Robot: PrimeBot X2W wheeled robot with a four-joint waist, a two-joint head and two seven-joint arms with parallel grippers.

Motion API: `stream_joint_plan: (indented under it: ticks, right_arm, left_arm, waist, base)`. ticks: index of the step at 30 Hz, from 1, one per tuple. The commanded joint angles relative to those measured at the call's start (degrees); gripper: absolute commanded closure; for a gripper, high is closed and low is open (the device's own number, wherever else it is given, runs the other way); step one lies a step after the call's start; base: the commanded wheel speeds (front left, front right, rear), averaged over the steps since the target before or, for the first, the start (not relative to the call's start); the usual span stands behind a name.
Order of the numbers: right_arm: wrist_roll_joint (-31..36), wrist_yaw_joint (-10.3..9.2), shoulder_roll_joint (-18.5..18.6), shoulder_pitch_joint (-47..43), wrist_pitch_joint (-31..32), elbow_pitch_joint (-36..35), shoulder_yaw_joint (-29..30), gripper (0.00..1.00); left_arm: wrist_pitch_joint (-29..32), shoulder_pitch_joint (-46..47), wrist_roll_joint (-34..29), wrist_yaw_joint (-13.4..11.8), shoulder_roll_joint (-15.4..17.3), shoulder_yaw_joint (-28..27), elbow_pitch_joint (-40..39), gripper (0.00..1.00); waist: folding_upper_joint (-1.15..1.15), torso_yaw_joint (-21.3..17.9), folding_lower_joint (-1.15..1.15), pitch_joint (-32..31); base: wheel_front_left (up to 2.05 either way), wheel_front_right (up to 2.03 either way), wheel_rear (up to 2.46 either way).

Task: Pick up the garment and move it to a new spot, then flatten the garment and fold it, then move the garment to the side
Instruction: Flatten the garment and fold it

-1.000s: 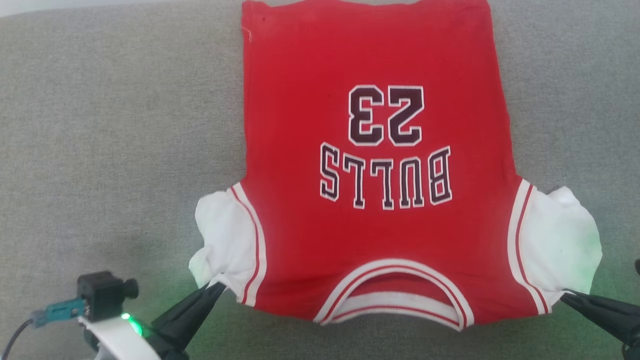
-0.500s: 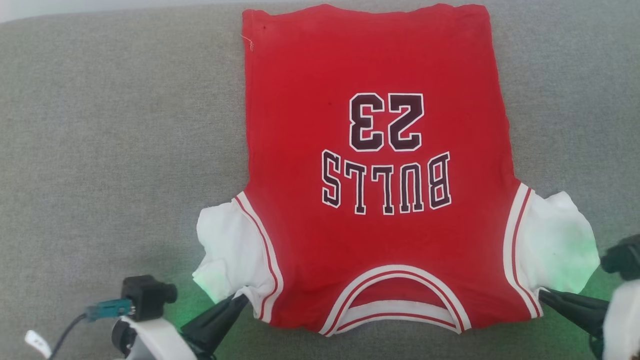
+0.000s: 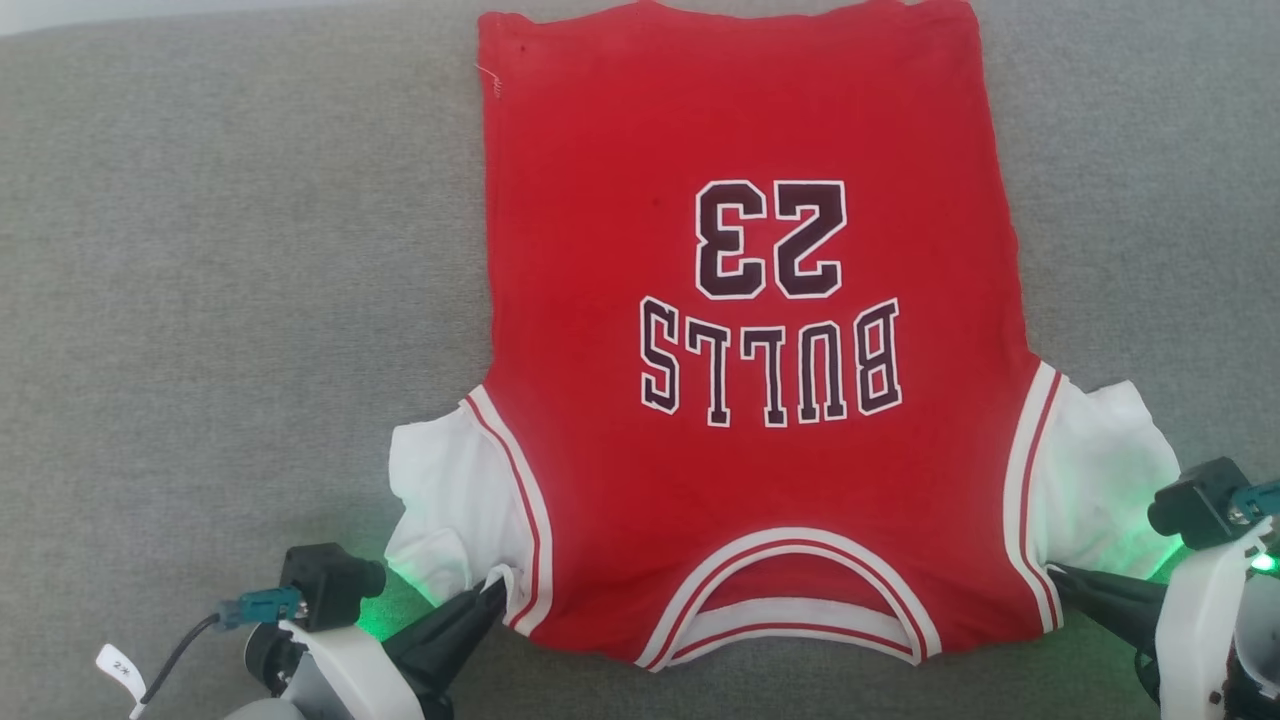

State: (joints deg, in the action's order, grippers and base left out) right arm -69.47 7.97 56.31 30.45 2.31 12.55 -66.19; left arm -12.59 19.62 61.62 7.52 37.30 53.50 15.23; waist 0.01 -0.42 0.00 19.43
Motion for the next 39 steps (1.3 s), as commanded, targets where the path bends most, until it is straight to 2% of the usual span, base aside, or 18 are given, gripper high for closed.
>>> stream_joint_plan:
  ticks: [1,3,4,5,6,7,9,11,17,21,25,27,30,35,39]
  right_arm:
    - [0.62,-0.93,-2.80,-1.12,1.12,1.50,-0.62,1.00]
    - [1.54,-0.97,-3.40,-0.91,0.77,2.07,0.08,1.00]
    - [2.08,-0.99,-3.73,-0.81,0.14,2.43,0.57,0.85]
    - [2.54,-0.99,-3.95,-0.83,-0.29,2.81,1.19,0.55]
    - [2.99,-1.00,-4.00,-0.85,-0.53,2.98,1.63,0.18]
    - [3.29,-1.00,-3.84,-1.03,-0.47,2.84,1.94,0.00]
    - [3.21,-1.01,-2.48,-1.50,0.13,1.57,2.67,0.00]
    - [2.15,-1.03,0.53,-2.37,1.01,-1.40,3.82,0.00]
    - [-5.12,-0.50,13.58,-4.97,1.24,-15.86,10.41,0.00]
    - [-9.59,-0.52,21.91,-3.28,0.92,-21.41,15.93,0.00]
    - [-10.69,-0.52,24.34,1.68,4.62,-19.72,21.12,0.00]
    - [-9.60,-0.53,23.15,5.83,7.82,-17.02,23.67,0.00]
    - [-5.90,-0.52,18.43,13.11,14.32,-11.36,26.28,0.00]
    - [4.09,-0.53,7.46,27.74,26.79,0.50,27.70,0.00]
    - [12.43,-0.53,0.08,38.28,35.34,10.34,27.25,0.00]
  left_arm:
    - [0.56,0.45,0.50,-0.39,-0.92,0.39,1.99,1.00]
    - [0.08,0.54,1.03,-0.33,-0.95,0.08,2.21,1.00]
    - [-0.21,0.42,1.20,-0.31,-0.90,-0.16,2.25,1.00]
    - [-0.35,0.26,1.40,-0.29,-0.82,-0.29,2.27,1.00]
    - [-0.54,0.02,1.53,-0.28,-0.74,-0.37,2.27,1.00]
    - [-0.76,-0.19,1.38,-0.26,-0.68,-0.42,2.21,1.00]
    - [-1.14,-0.56,1.47,-0.23,-0.63,-0.60,1.71,1.00]
    - [-1.62,-1.13,2.25,-0.20,-0.94,-1.16,0.61,1.00]
    - [-2.36,-2.68,1.82,-0.09,-1.51,-1.76,-2.98,1.00]
    - [-2.46,-1.73,0.20,-0.08,-2.58,-1.38,-4.25,1.00]
    - [-2.52,0.39,-0.82,-0.07,-4.23,-0.41,-4.90,1.00]
    - [-2.54,1.65,-1.54,-0.04,-5.21,0.26,-5.14,1.00]
    - [-2.54,3.78,-2.16,0.00,-6.63,1.67,-5.13,1.00]
    - [-2.33,7.85,-2.22,0.00,-8.81,3.78,-4.33,1.00]
    - [-2.13,10.34,-2.14,-0.02,-10.78,5.10,-3.75,1.00]
  waist:
    - [-0.01,-0.27,0.00,0.26]
    - [-0.01,-0.73,0.00,0.48]
    - [-0.01,-1.03,0.00,0.49]
    - [-0.01,-1.27,0.00,0.48]
    - [-0.01,-1.52,0.00,0.37]
    - [-0.01,-1.67,0.00,0.26]
    - [-0.01,-1.90,0.00,-0.05]
    - [-0.01,-1.90,0.00,-0.46]
    - [-0.01,-0.14,0.00,-0.76]
    - [-0.01,2.11,0.00,0.32]
    - [-0.01,4.66,0.00,2.41]
    - [-0.01,5.94,0.00,4.05]
    - [-0.01,8.03,0.00,6.69]
    - [-0.01,11.42,0.00,11.43]
    - [-0.01,13.97,0.00,14.66]
  base:
    - [0.00,0.00,0.00]
    - [0.00,0.00,0.00]
    - [0.00,0.00,0.00]
    - [0.00,0.00,0.00]
    - [0.00,0.00,0.00]
    - [0.00,0.00,0.00]
    - [0.00,0.00,0.00]
    - [0.00,0.00,0.00]
    - [0.00,0.00,0.00]
    - [0.00,0.00,0.00]
    - [0.00,0.00,0.00]
    - [0.00,0.00,0.00]
    - [0.00,0.00,0.00]
    - [0.00,0.00,0.00]
    - [0.00,0.00,0.00]
